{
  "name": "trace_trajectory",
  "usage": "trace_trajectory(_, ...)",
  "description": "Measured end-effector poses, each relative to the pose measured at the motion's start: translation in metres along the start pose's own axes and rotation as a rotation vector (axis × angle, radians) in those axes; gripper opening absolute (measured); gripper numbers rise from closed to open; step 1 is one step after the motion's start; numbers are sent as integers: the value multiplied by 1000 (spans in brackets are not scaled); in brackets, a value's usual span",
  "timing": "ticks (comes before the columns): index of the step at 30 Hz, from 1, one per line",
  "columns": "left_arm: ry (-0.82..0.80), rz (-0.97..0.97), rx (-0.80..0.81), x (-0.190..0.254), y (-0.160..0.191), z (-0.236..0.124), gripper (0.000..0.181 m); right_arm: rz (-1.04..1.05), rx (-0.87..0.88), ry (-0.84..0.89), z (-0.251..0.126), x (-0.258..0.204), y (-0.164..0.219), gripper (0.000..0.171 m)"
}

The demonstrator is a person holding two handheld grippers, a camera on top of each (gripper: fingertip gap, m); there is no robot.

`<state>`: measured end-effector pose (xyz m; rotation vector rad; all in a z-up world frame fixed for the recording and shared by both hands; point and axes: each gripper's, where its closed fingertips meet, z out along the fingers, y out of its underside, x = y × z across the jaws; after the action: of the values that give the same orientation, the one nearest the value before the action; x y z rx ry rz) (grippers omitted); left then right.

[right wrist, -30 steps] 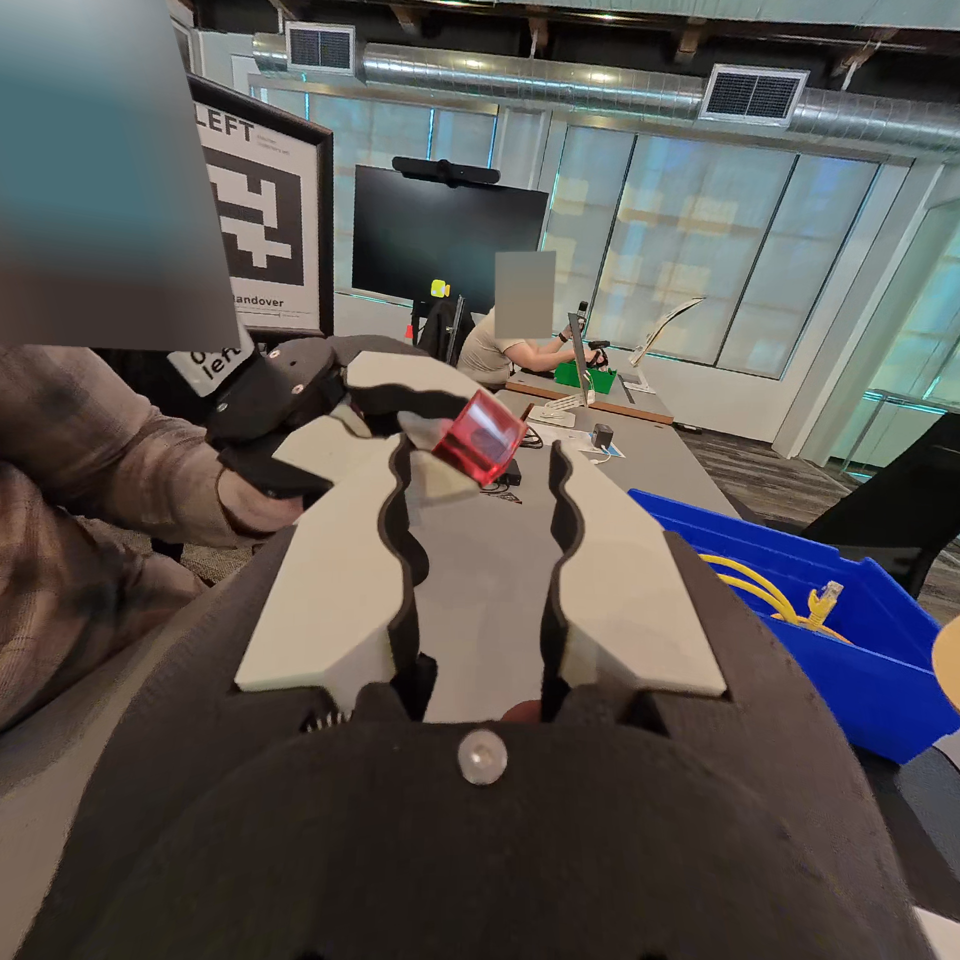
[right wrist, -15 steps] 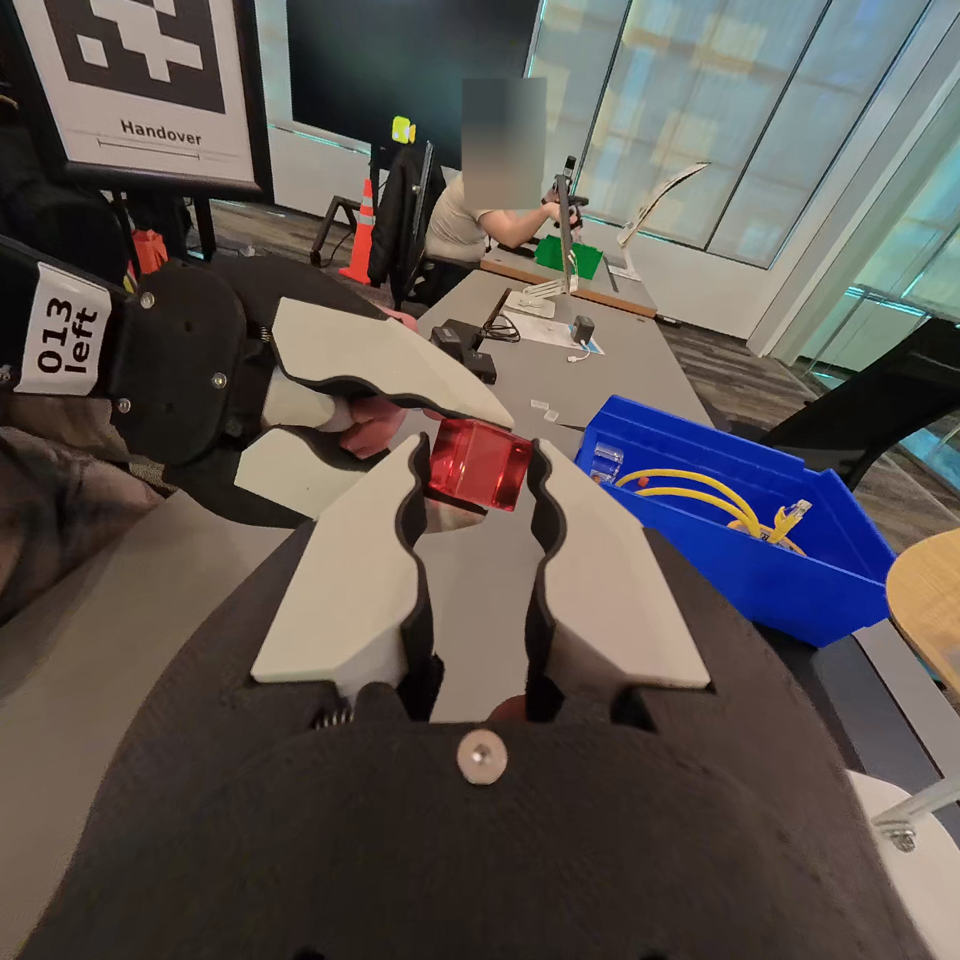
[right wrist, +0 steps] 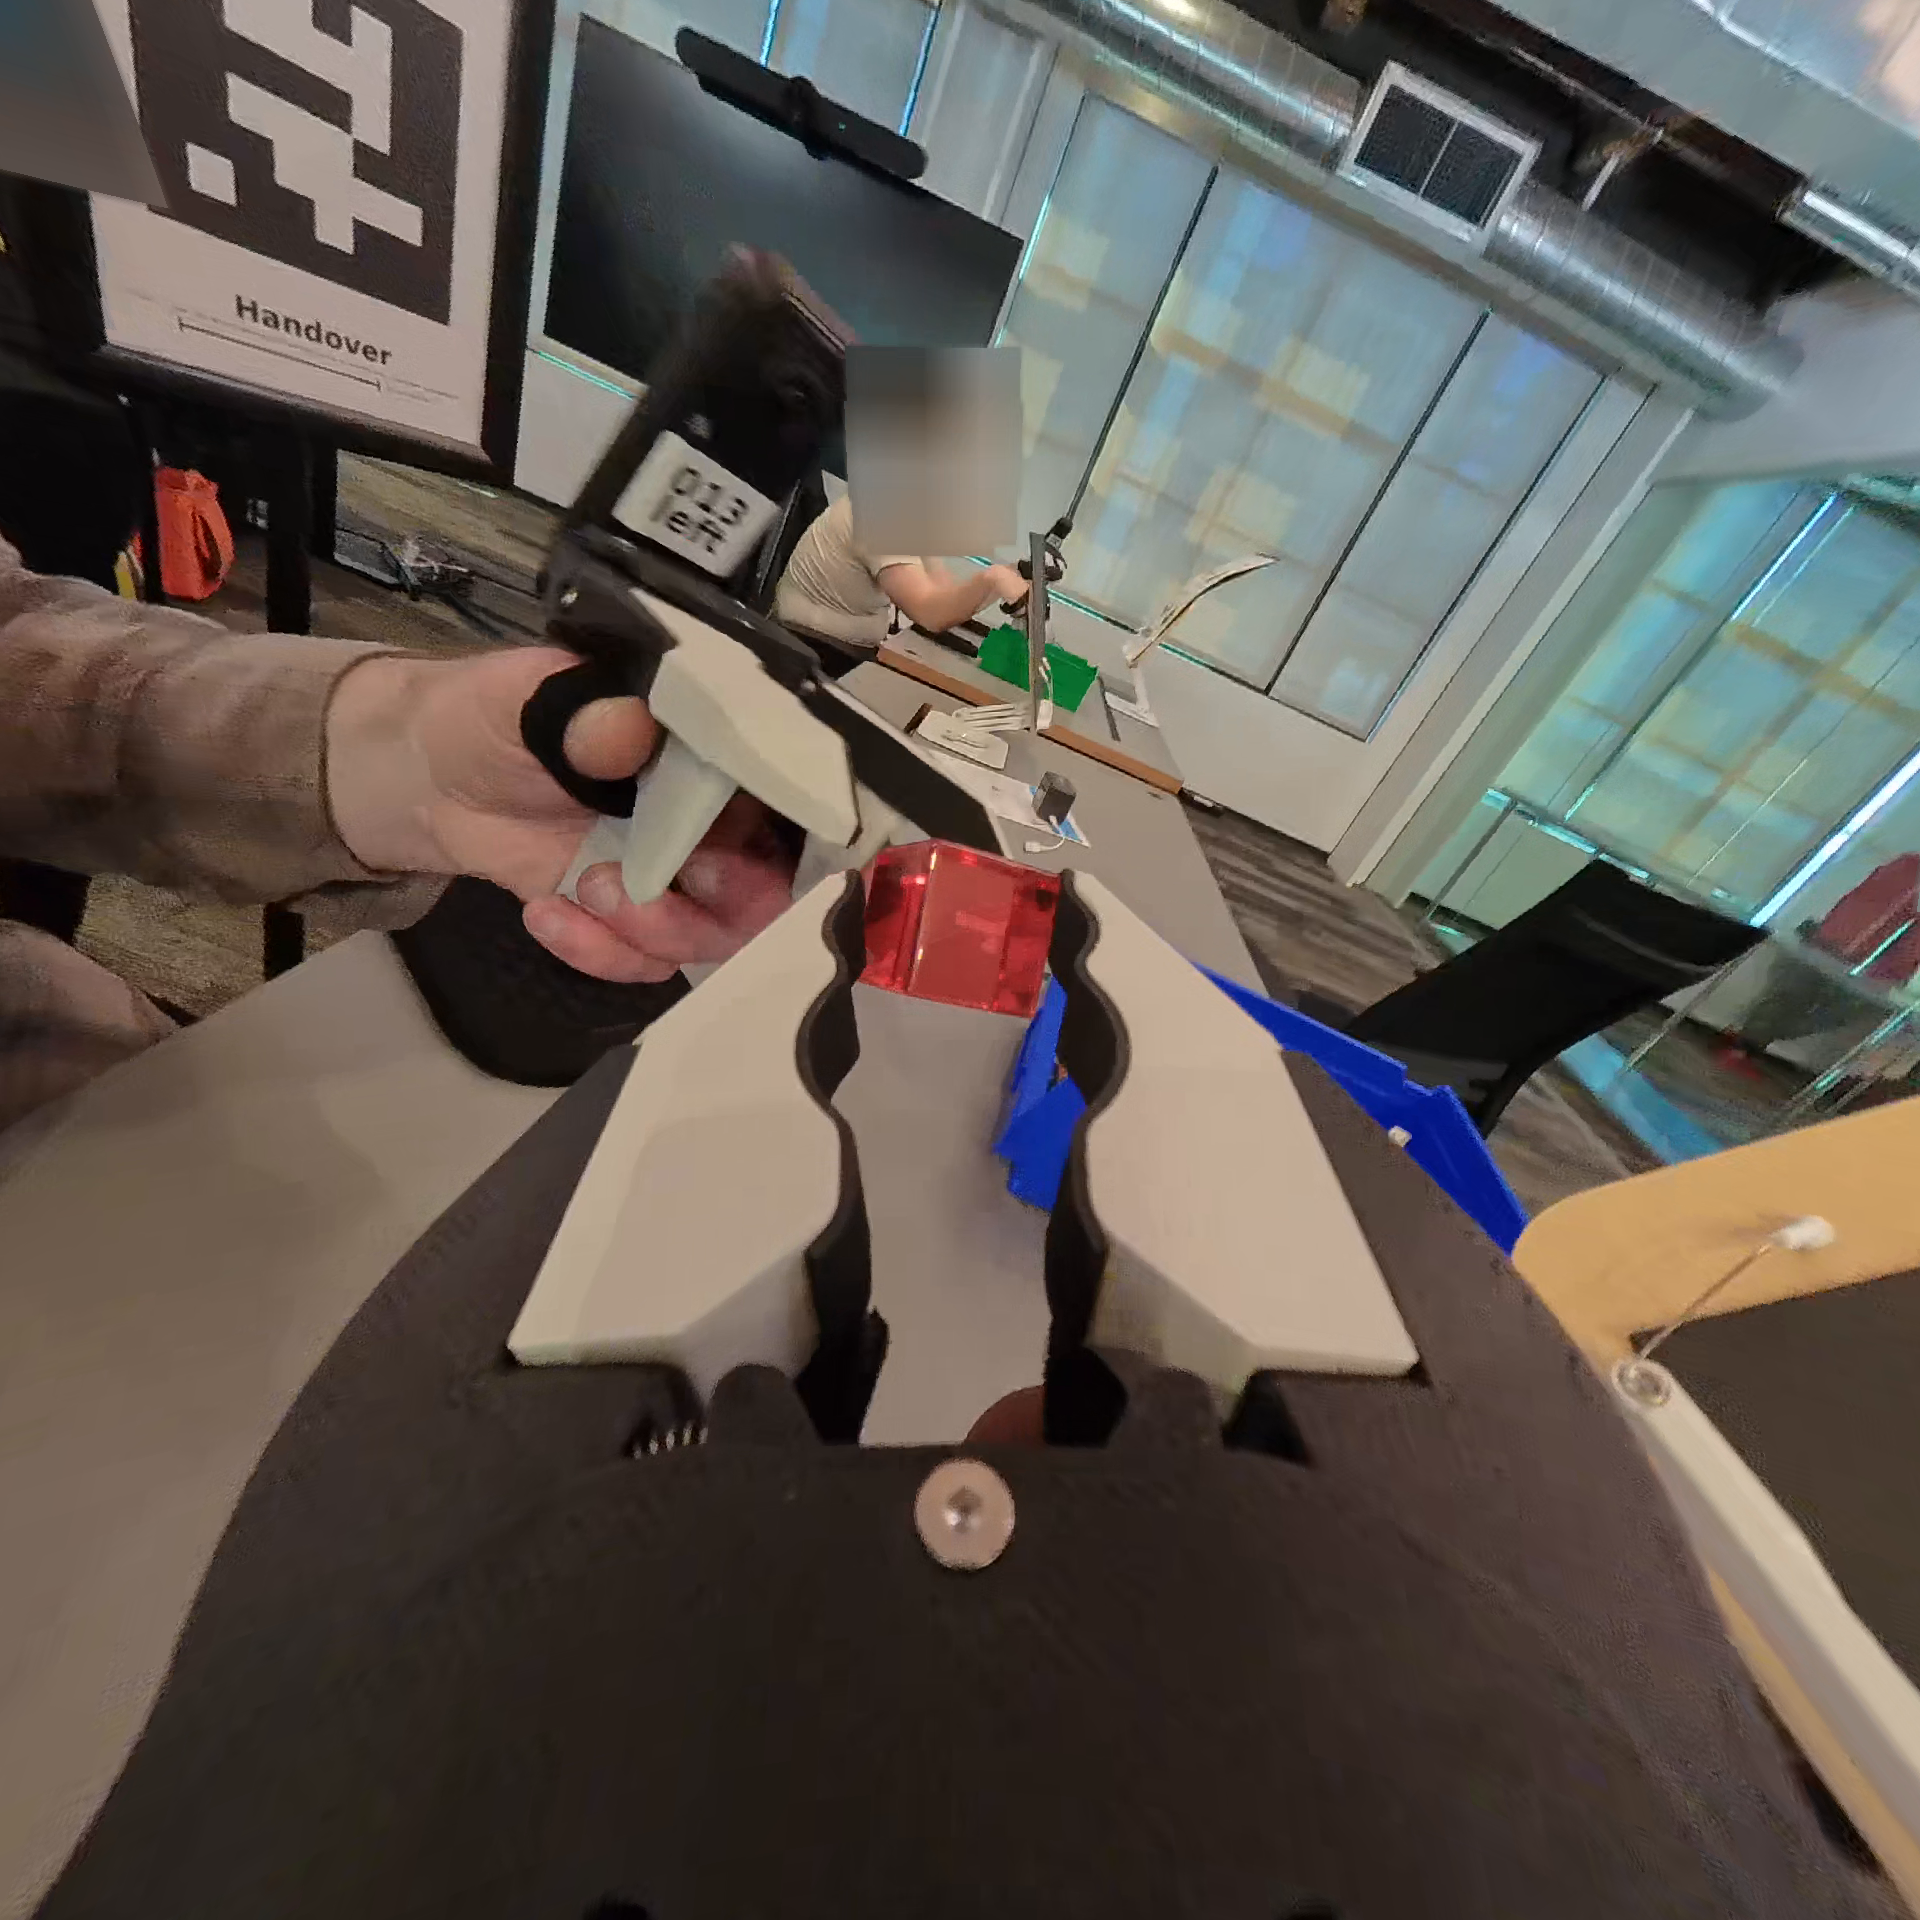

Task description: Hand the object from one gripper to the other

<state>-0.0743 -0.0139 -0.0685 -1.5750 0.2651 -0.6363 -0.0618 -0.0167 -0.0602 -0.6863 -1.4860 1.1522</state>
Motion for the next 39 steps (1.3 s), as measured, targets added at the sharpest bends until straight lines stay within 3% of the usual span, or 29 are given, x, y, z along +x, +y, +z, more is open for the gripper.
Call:
trace_trajectory(4,188,-287,11,10,1,2,59,-130,9,-23,5,-16,-8,33)
trace_trajectory(10,328,-447,8,22,5,5,56,-240,25,-27,8,-26,-12,33)
trace_trajectory(39,497,-571,121,50,0,2,32,-334,138,-25,8,-35,-19,33)
